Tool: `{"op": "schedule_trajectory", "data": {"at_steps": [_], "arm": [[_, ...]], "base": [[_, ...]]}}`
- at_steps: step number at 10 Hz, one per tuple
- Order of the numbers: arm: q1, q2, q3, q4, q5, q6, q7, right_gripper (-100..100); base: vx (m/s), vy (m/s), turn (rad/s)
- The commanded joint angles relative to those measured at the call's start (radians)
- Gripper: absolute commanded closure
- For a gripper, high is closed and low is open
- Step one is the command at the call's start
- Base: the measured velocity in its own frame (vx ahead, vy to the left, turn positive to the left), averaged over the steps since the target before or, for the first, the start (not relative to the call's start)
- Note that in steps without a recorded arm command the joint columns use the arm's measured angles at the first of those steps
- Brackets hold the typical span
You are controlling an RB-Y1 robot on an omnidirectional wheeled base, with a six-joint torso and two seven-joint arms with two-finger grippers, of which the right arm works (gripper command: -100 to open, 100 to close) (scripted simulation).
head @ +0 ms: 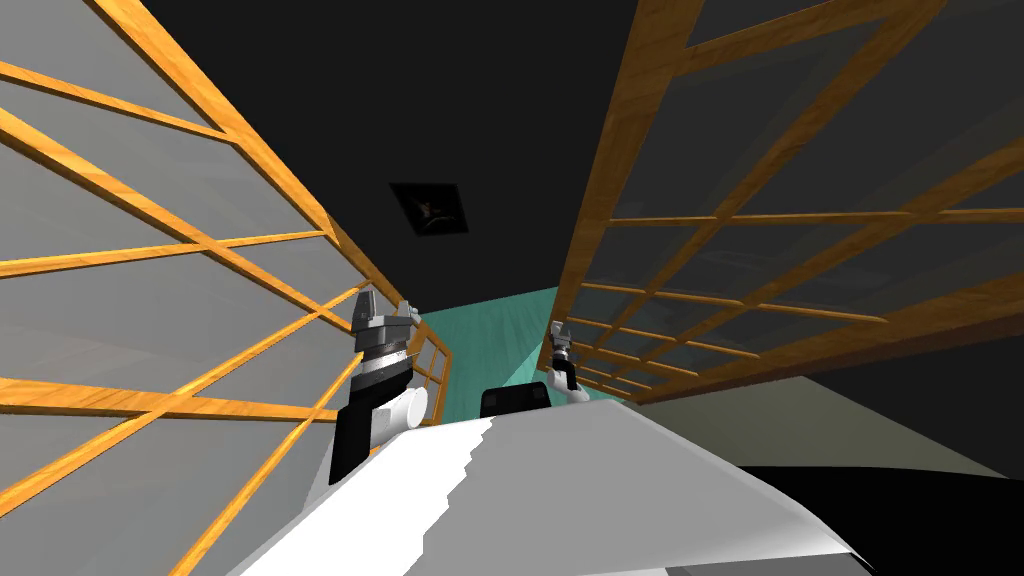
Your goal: Push the door open
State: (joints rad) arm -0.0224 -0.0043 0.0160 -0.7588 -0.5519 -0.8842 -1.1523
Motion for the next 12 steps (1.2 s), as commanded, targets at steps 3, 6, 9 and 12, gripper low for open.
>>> {"op": "schedule_trajectory", "data": {"at_steps": [3, 6, 9, 12], "arm": [[-0.002, 0.017, -0.001, 0.008, -0.001, -0.005, -0.004, 100], [-0.002, 0.017, -0.001, 0.008, -0.001, -0.005, -0.004, 100], [-0.003, -0.005, -0.016, 0.010, -0.012, -0.004, -0.001, 100], [-0.006, -0.024, -0.042, 0.009, -0.030, -0.007, 0.004, 100]], "base": [[0.080, -0.032, 0.004], [-0.014, 0.010, 0.005], [0.034, 0.001, -0.007], [0.196, 0.019, -0.047]]}}
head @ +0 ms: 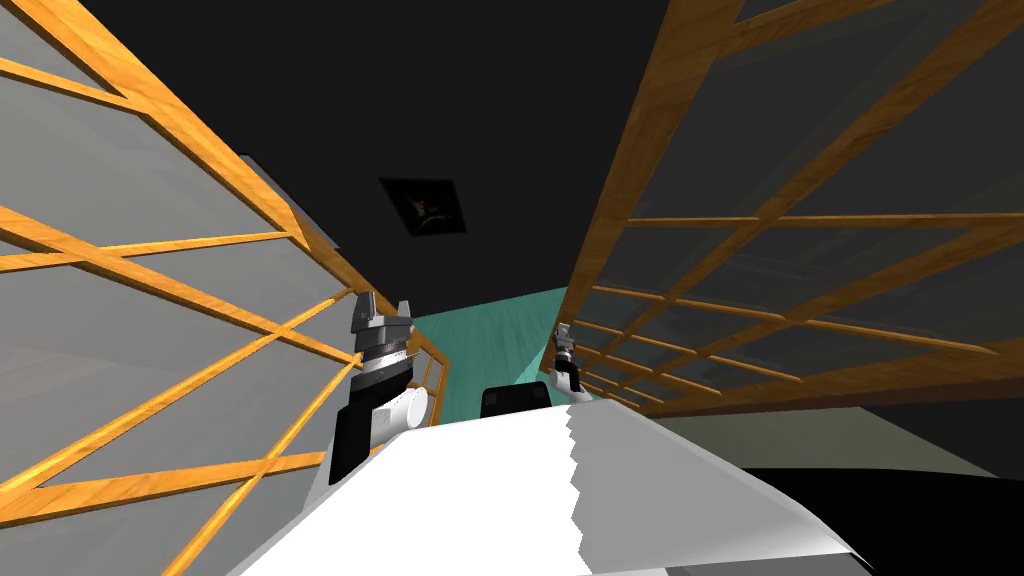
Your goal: Push the door open
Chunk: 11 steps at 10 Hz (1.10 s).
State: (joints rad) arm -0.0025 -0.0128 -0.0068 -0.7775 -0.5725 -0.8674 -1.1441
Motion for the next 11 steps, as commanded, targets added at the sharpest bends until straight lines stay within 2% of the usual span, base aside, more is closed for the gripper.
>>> {"op": "schedule_trajectory", "data": {"at_steps": [1, 2, 3, 4, 6, 8, 9, 10, 11], "arm": [[-0.026, -0.016, -0.019, 0.028, -0.009, -0.023, -0.004, 100], [-0.026, -0.016, -0.019, 0.028, -0.009, -0.023, -0.004, 100], [-0.028, -0.021, -0.039, 0.028, -0.023, -0.025, 0.000, 100], [-0.028, -0.020, -0.044, 0.028, -0.026, -0.026, 0.001, 100], [-0.030, -0.013, -0.067, 0.027, -0.043, -0.028, 0.006, 100], [-0.033, 0.006, -0.088, 0.027, -0.057, -0.030, 0.010, 100], [-0.037, 0.002, -0.078, 0.044, -0.051, -0.030, 0.003, 100], [-0.040, -0.015, -0.097, 0.043, -0.064, -0.035, 0.007, 100], [-0.041, -0.021, -0.105, 0.043, -0.070, -0.036, 0.009, 100]], "base": [[0.161, 0.010, -0.046], [0.070, -0.016, -0.013], [0.162, -0.013, -0.052], [0.172, 0.012, -0.044], [0.214, 0.021, -0.078], [0.224, -0.009, -0.082], [0.096, -0.007, -0.019], [0.135, -0.021, -0.033], [0.205, -0.015, -0.050]]}}
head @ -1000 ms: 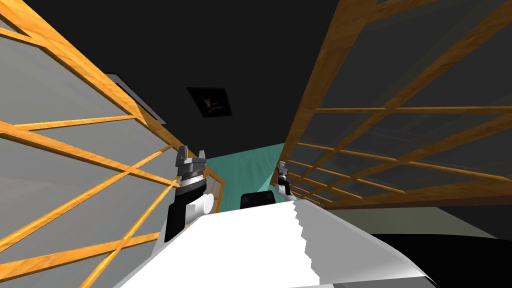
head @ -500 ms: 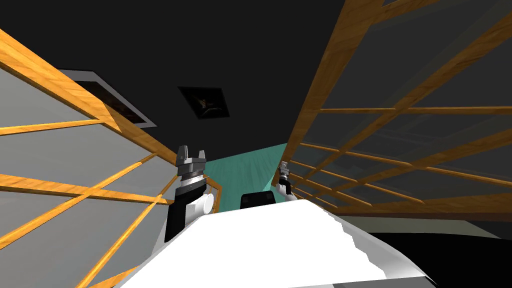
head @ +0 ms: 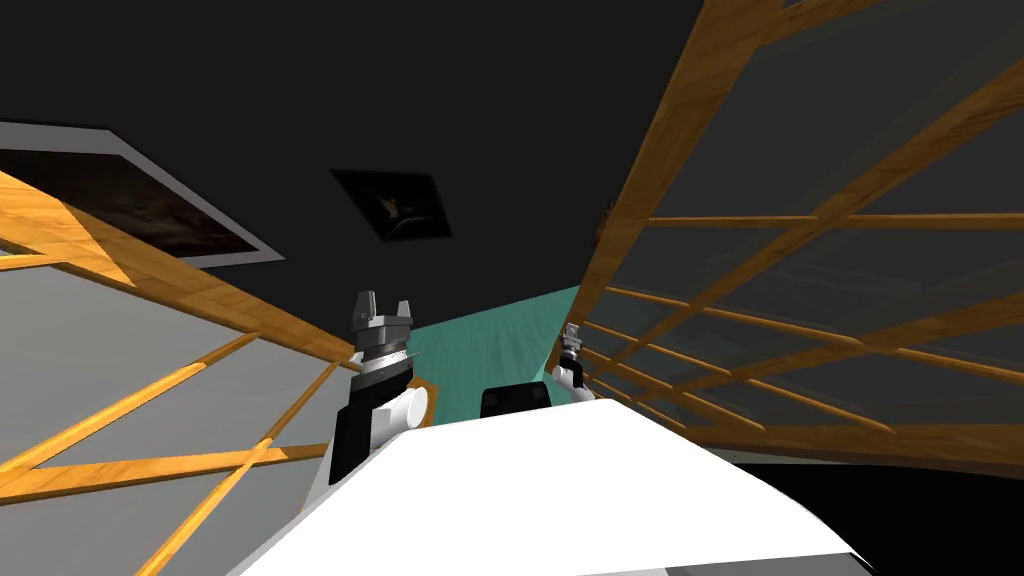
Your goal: Push the door open
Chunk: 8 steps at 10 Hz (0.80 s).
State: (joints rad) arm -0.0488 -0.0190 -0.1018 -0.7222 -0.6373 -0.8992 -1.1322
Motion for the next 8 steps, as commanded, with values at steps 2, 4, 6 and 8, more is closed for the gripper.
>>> {"op": "schedule_trajectory", "data": {"at_steps": [2, 4, 6, 8], "arm": [[0.005, -0.025, -0.029, -0.011, -0.019, -0.007, 0.001, 100], [0.005, -0.031, -0.051, -0.010, -0.035, -0.010, 0.006, 100], [0.004, -0.031, -0.072, -0.009, -0.050, -0.012, 0.010, 100], [0.004, -0.025, -0.095, -0.008, -0.066, -0.015, 0.015, 100]], "base": [[0.193, 0.008, -0.057], [0.216, -0.026, -0.064], [0.192, -0.015, -0.057], [0.217, -0.029, -0.066]]}}
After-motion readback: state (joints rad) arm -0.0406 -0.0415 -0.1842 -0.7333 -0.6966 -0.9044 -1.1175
